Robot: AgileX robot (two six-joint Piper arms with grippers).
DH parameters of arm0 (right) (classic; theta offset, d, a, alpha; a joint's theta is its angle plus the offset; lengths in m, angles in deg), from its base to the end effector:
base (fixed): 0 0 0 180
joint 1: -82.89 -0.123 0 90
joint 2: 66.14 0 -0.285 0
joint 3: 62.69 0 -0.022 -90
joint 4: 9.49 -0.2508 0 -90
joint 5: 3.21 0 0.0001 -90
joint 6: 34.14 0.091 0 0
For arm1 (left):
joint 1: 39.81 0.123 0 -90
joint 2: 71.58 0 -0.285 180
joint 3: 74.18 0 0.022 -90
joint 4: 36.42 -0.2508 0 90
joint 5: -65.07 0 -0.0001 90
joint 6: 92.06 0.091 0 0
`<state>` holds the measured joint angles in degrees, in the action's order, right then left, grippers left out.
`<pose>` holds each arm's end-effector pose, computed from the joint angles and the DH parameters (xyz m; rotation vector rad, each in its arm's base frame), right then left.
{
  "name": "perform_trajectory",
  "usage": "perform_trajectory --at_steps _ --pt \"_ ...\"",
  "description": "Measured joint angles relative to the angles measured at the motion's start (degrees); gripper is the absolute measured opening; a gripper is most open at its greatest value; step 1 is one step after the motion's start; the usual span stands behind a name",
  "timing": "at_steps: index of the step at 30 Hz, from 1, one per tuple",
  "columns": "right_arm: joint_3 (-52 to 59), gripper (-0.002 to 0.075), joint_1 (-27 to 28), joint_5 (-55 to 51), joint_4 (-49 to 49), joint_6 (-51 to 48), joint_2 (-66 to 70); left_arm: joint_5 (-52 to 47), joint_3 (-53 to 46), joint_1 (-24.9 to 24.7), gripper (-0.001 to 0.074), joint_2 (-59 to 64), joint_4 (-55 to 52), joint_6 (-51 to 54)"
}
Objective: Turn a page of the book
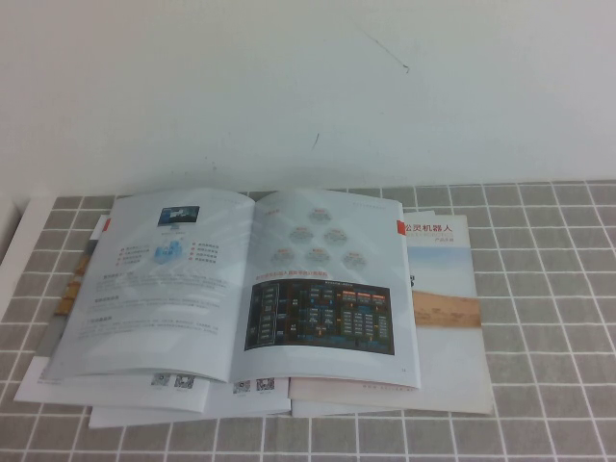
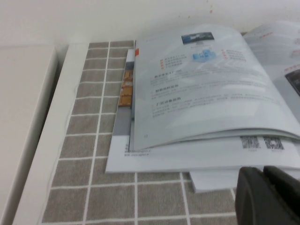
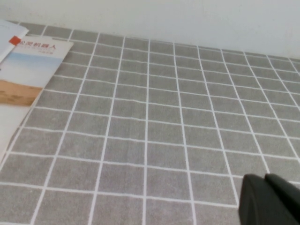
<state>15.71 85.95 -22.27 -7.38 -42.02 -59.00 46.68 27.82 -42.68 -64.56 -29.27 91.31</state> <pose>0.0534 -0.0040 0.1768 -0.1002 1.8260 -0.1702 0.0533 -0.0063 0.1805 0.0194 1.8037 -0.1137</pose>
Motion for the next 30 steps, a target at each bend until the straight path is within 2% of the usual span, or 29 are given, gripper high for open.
perform_trajectory --at_steps 5,13,17,25,30 --pt "0.4 -0.0003 0.0 5.5 -0.1 0.0 0.0 9.2 -0.5 0.0 -0.0004 0.0 4.3 0.0" --pt "0.4 -0.0003 0.0 27.7 -0.2 0.0 0.0 44.4 -0.5 0.0 -0.0004 0.0 8.9 -2.8" --pt "0.4 -0.0003 0.0 33.9 -0.2 0.0 0.0 56.2 -0.5 0.0 -0.0004 0.0 9.5 -3.0" --pt "0.4 -0.0003 0.0 36.1 -0.2 0.5 0.0 61.5 -0.5 0.0 -0.0004 0.0 9.8 -3.4" --pt "0.4 -0.0003 0.0 43.0 -0.2 3.0 0.0 66.3 -0.5 0.0 -0.0004 0.0 10.3 -4.0"
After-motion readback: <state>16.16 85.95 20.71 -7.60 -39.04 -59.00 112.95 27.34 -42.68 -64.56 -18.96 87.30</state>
